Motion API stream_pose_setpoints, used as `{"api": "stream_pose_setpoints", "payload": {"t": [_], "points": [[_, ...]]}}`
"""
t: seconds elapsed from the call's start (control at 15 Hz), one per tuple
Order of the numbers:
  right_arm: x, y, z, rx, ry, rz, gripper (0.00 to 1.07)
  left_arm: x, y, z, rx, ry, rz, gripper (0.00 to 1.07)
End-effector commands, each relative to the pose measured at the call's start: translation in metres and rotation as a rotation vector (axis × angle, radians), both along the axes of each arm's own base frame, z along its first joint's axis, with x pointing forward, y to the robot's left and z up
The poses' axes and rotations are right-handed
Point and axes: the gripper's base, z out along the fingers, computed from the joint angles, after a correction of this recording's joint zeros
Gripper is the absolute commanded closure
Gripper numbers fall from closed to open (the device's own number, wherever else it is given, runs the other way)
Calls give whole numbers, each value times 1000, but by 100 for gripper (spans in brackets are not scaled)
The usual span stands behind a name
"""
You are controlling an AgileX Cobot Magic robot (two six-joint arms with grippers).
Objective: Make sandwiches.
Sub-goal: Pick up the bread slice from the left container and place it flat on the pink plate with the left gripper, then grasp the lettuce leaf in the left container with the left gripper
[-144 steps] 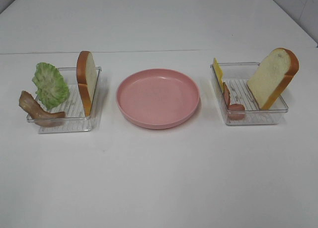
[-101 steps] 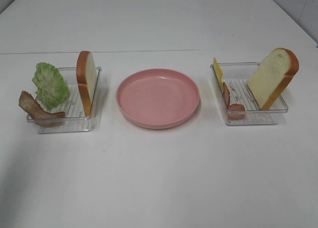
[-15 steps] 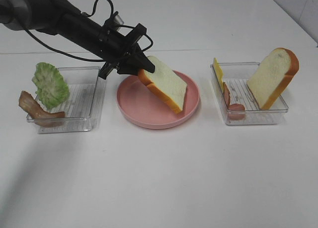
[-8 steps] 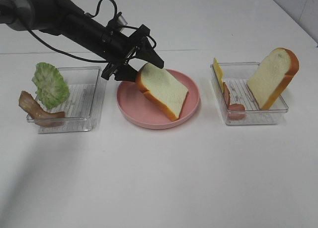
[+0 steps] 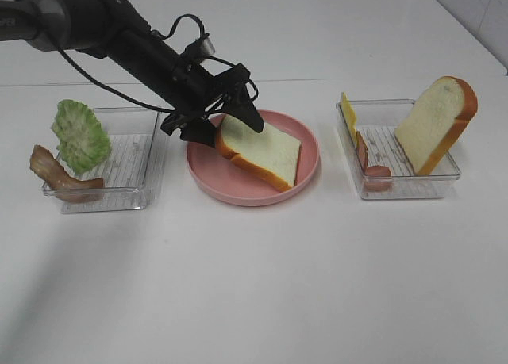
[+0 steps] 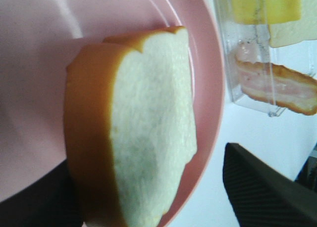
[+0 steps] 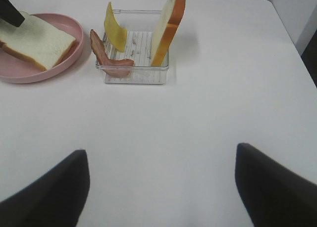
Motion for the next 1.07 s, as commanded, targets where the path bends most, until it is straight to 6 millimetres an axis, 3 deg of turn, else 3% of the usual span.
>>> {"api": "stream_pose_setpoints", "payload": {"t": [0.07,0.33,0.53,0.67,0.8,1.07], "points": [[-1,0,0,-2,-23,-1,32,3,2,7,126,-39,-21,37],[-1,0,0,-1,-23,0,32,4,-10,31,312,-106,-59,37],[-1,1,0,-1,-23,0,32,3,-14,62,498,-162,-48,37],[-1,1,0,0,-24,1,32,6,-12,86,508,-209,-20,37],[-1,1,0,0,-24,1,32,5,-5,111,504,-264,5,37],[-1,1,0,1,-24,1,32,6,32,155,597,-376,89,37]]}}
